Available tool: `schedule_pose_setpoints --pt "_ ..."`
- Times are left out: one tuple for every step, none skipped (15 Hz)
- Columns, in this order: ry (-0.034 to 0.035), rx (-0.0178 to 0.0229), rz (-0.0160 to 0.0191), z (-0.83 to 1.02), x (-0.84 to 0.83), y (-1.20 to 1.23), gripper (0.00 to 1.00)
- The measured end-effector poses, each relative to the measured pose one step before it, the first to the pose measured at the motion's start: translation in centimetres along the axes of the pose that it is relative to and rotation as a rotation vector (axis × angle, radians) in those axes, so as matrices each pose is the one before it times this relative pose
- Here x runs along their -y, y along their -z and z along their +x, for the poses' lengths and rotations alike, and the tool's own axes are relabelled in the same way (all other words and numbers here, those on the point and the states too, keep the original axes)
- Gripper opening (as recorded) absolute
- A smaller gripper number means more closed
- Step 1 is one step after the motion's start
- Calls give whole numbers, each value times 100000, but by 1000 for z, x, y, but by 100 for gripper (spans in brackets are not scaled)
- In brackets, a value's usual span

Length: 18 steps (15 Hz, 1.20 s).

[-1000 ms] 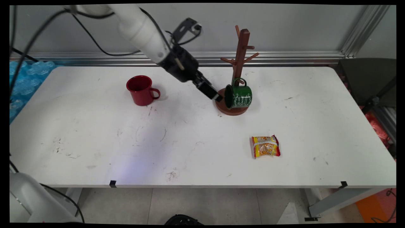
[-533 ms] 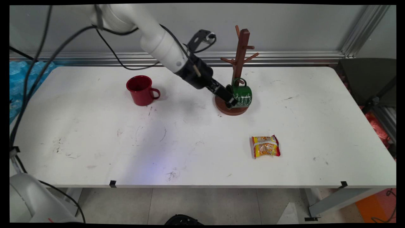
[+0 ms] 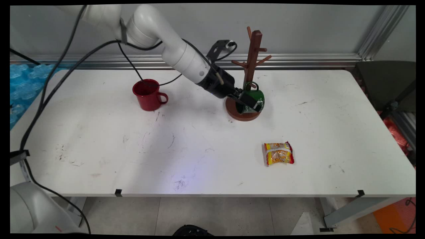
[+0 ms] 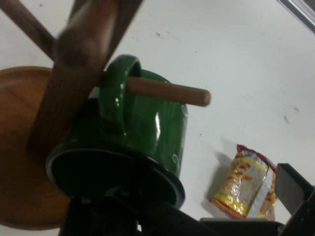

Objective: Pick up the green mug from the rack

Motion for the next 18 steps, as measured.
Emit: schedule_pose_setpoints --pt "909 -250 -179 -25 97 -245 100" --pt "1288 -331 -283 -56 129 -332 100" --pt "1380 -323 -427 -55 115 -387 100" --pt "1229 -359 -440 -39 88 -344 100" --pt "1015 -348 -310 -20 86 -285 100" --pt "636 -245 -164 -12 58 -172 100" --pt "917 -424 -155 -18 101 -224 100" --pt "551 -241 -97 -9 58 -149 100" --pt "556 -267 -75 0 75 -190 100" --pt "502 -229 -45 -24 78 -159 100" --pt "412 -184 4 -58 104 -142 100" --pt "226 -109 29 -34 71 -102 100" --pt "183 -132 89 -32 78 -108 100" --pt "207 -132 120 -50 91 -95 100" --pt "132 -119 148 -54 91 -73 100" --pt "85 -118 132 -38 81 -78 100" --pt "-48 -115 97 -23 67 -72 0" --pt "-46 -125 110 -21 64 -68 0"
